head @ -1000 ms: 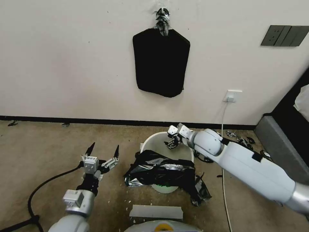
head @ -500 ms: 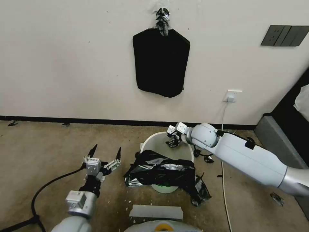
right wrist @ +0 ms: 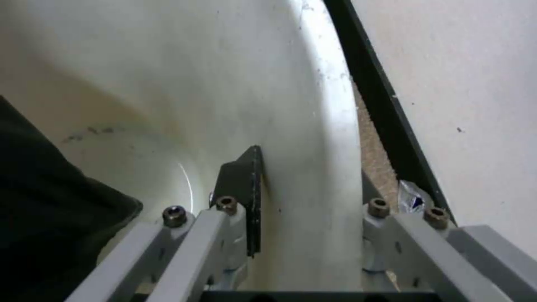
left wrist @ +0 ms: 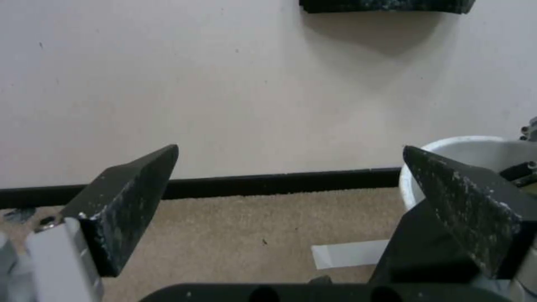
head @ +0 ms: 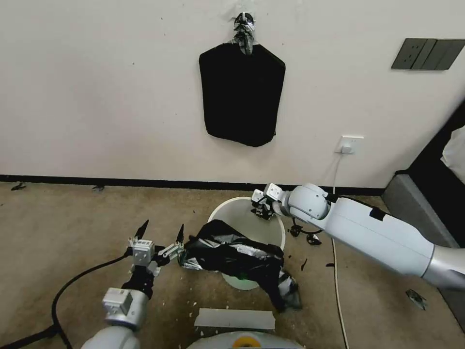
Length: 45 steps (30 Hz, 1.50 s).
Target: Place a trash bag onto the trash bin.
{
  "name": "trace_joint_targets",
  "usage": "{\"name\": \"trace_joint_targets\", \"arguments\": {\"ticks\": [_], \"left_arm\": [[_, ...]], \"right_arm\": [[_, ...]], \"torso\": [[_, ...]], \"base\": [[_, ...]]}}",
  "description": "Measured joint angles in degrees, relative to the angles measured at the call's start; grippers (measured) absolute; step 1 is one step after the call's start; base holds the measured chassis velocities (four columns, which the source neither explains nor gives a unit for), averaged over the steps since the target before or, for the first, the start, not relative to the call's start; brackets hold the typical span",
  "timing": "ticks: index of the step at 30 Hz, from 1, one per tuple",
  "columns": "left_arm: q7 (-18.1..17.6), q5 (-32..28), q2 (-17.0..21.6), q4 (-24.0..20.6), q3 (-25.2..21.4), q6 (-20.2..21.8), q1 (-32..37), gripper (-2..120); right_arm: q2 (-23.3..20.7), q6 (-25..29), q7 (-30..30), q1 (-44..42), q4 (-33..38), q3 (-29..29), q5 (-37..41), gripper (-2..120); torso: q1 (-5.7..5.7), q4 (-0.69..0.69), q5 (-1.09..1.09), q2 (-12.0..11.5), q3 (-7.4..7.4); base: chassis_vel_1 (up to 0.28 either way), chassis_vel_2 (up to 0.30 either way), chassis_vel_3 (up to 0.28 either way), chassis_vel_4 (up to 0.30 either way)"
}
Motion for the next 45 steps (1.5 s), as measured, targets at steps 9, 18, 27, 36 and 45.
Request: {"name": "trace_joint_targets", "arguments": {"ticks": [9,18,27,36,45], "left_arm": [[0.03,0.04,-0.24,0.51,0.28,0.12,-0.11,100],[0.05,0.42,-0.69,1.36,0.99,0.35,0.14,100],[0.05,0.67,-0.7,1.46,1.11,0.45,0.53,100],[0.05,0.62,-0.8,1.85,1.5,0.48,-0.4,100],[0.05,0.69,-1.2,1.76,1.42,0.49,-0.41,100]], "right_arm": [[-1.17,-1.78,10.43,-10.67,3.53,12.11,12.36,20],[3.58,-0.43,39.01,-29.28,13.0,29.05,37.13,10],[11.32,7.47,55.65,-38.2,18.32,37.22,39.29,6],[12.38,7.89,61.78,-46.3,25.62,40.27,37.53,6],[14.82,6.27,64.0,-49.65,27.98,40.3,34.94,6]], "torso": [[0.0,0.02,0.0,0.0,0.0],[0.0,0.0,0.02,0.0,0.01],[0.0,0.03,0.03,0.0,0.02],[0.0,0.01,0.01,0.0,0.02],[0.0,0.02,0.02,0.0,0.01]], "base": [[0.0,0.0,0.0,0.0],[0.0,0.0,0.0,0.0],[0.0,0.0,0.0,0.0],[0.0,0.0,0.0,0.0],[0.0,0.0,0.0,0.0]]}}
